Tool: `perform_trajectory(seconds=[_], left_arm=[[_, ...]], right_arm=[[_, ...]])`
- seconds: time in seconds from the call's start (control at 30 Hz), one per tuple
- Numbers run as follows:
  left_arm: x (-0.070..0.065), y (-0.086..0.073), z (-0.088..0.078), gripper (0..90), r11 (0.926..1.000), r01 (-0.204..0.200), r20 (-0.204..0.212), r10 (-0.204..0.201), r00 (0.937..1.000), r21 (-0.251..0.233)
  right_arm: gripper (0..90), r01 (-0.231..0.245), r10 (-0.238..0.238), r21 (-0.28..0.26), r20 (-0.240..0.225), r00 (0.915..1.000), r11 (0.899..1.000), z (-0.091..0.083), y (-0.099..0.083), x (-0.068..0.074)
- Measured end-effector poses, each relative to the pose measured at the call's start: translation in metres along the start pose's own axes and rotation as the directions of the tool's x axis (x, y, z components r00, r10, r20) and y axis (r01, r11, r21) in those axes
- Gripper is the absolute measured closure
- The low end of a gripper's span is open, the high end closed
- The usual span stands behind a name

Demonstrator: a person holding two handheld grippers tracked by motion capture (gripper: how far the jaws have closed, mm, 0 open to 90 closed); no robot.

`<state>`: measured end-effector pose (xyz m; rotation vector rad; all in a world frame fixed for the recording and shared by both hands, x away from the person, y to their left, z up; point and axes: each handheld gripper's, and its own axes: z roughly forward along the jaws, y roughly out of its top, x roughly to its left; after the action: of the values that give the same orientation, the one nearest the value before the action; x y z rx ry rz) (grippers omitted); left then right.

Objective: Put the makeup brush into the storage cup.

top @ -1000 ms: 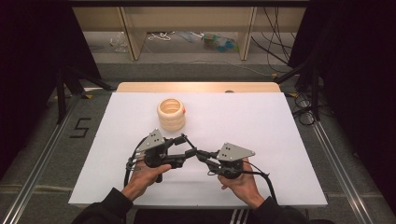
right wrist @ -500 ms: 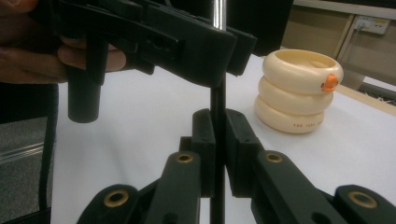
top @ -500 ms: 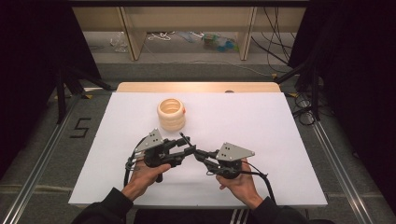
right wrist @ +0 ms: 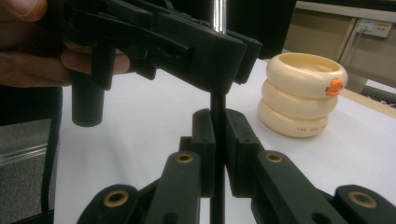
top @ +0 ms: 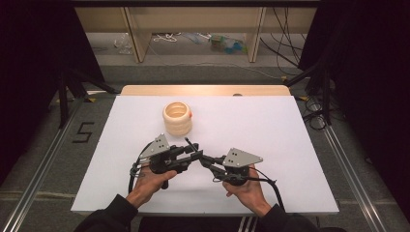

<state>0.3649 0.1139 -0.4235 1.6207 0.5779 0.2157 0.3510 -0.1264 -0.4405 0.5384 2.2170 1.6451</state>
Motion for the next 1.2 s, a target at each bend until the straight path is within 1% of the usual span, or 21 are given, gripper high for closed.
perform_trajectory(seconds=[0.07,0.1,0.17,0.23,0.3,0.33,0.5,0.53,0.6,0.63,0.67,0.7,0.73,0.77,0.83,0.9,0.93,0.97,1.0,1.1,1.2], left_arm=[[0.0000,0.0001,-0.0002,68.0,1.0000,-0.001,0.003,0.001,1.0000,-0.002],[-0.0012,-0.0003,-0.0003,68.9,0.9998,0.018,-0.002,-0.018,0.9998,-0.003],[-0.0010,-0.0002,-0.0004,70.3,1.0000,0.008,0.006,-0.008,1.0000,-0.003],[-0.0017,-0.0004,-0.0006,72.1,0.9997,0.022,0.010,-0.022,0.9997,-0.006],[-0.0008,-0.0004,-0.0008,74.0,0.9996,0.027,0.023,-0.027,0.9994,-0.010],[0.0006,-0.0004,-0.0007,75.2,0.9998,0.015,0.038,-0.014,0.9992,-0.016],[0.0009,-0.0011,-0.0008,81.0,0.9973,0.068,0.076,-0.066,0.9949,-0.027],[0.0019,-0.0012,-0.0004,82.4,0.9979,0.057,0.103,-0.053,0.9933,-0.031],[-0.0002,-0.0018,-0.0008,83.1,0.9972,0.069,0.093,-0.066,0.9935,-0.029],[0.0008,-0.0013,-0.0007,83.1,0.9982,0.050,0.111,-0.046,0.9928,-0.032],[-0.0005,-0.0012,-0.0013,83.2,0.9968,0.070,0.112,-0.065,0.9916,-0.039],[-0.0012,-0.0003,-0.0020,83.2,0.9967,0.070,0.110,-0.065,0.9918,-0.042],[-0.0014,0.0010,-0.0027,83.2,0.9974,0.057,0.111,-0.052,0.9925,-0.044],[-0.0008,0.0026,-0.0032,83.2,0.9984,0.028,0.116,-0.022,0.9930,-0.048],[-0.0020,0.0039,-0.0052,83.2,0.9983,0.032,0.091,-0.028,0.9955,-0.049],[0.0000,0.0043,-0.0059,83.2,0.9990,0.004,0.080,-0.001,0.9968,-0.045],[-0.0002,0.0034,-0.0060,83.2,0.9991,0.013,0.066,-0.011,0.9978,-0.040],[0.0005,0.0027,-0.0062,83.2,0.9994,0.007,0.053,-0.006,0.9986,-0.033],[0.0023,0.0025,-0.0061,83.2,0.9994,-0.020,0.052,0.021,0.9984,-0.027],[0.0039,0.0018,-0.0072,83.2,0.9997,-0.013,0.021,0.014,0.9997,-0.019],[0.0067,0.0022,-0.0088,83.2,0.9996,-0.024,-0.002,0.024,0.9997,-0.016]], right_arm=[[83.9,0.000,0.000,-0.001,-0.001,1.0000,1.000,-0.0001,0.0001,0.0001],[83.9,0.005,-0.005,-0.003,0.003,1.0000,1.000,-0.0001,0.0003,-0.0002],[83.9,-0.002,0.002,-0.006,0.004,1.0000,1.000,0.0001,0.0002,0.0003],[83.9,0.004,-0.004,-0.011,0.001,1.0000,1.000,0.0005,0.0002,-0.0001],[83.9,0.007,-0.007,-0.008,-0.004,1.0000,1.000,0.0004,0.0002,-0.0002],[83.9,0.006,-0.006,-0.009,-0.005,1.0000,1.000,0.0003,0.0002,-0.0001],[83.3,0.014,-0.014,-0.010,-0.009,0.9999,1.000,0.0000,0.0004,-0.0002],[82.6,0.015,-0.015,-0.017,-0.014,0.9998,1.000,0.0007,0.0001,-0.0004],[81.5,0.008,-0.008,-0.009,-0.015,0.9999,1.000,0.0006,0.0000,-0.0009],[80.0,0.006,-0.006,-0.009,-0.008,1.0000,1.000,0.0006,-0.0002,-0.0008],[75.4,0.004,-0.004,-0.005,-0.006,1.0000,1.000,0.0009,-0.0002,-0.0010],[70.0,0.000,0.000,0.005,-0.005,1.0000,1.000,0.0011,-0.0002,-0.0012],[65.9,-0.009,0.009,0.015,0.002,1.0000,1.000,0.0008,-0.0003,-0.0008],[62.1,-0.008,0.008,0.017,0.000,1.0000,1.000,0.0008,-0.0003,-0.0012],[51.5,-0.007,0.007,0.031,-0.022,0.9997,0.999,0.0006,-0.0002,-0.0017],[41.3,-0.021,0.023,0.060,-0.026,0.9994,0.998,0.0005,-0.0011,-0.0013],[38.6,-0.028,0.029,0.083,-0.021,0.9994,0.996,-0.0003,-0.0018,-0.0010],[36.7,-0.029,0.029,0.080,-0.004,0.9996,0.996,-0.0002,-0.0027,-0.0008],[34.9,-0.021,0.022,0.091,-0.008,0.9997,0.996,-0.0013,-0.0029,-0.0023],[31.2,-0.056,0.057,0.116,-0.005,0.9983,0.992,-0.0028,-0.0028,-0.0040],[28.8,-0.047,0.047,0.114,0.000,0.9989,0.992,-0.0035,-0.0035,-0.0064]])
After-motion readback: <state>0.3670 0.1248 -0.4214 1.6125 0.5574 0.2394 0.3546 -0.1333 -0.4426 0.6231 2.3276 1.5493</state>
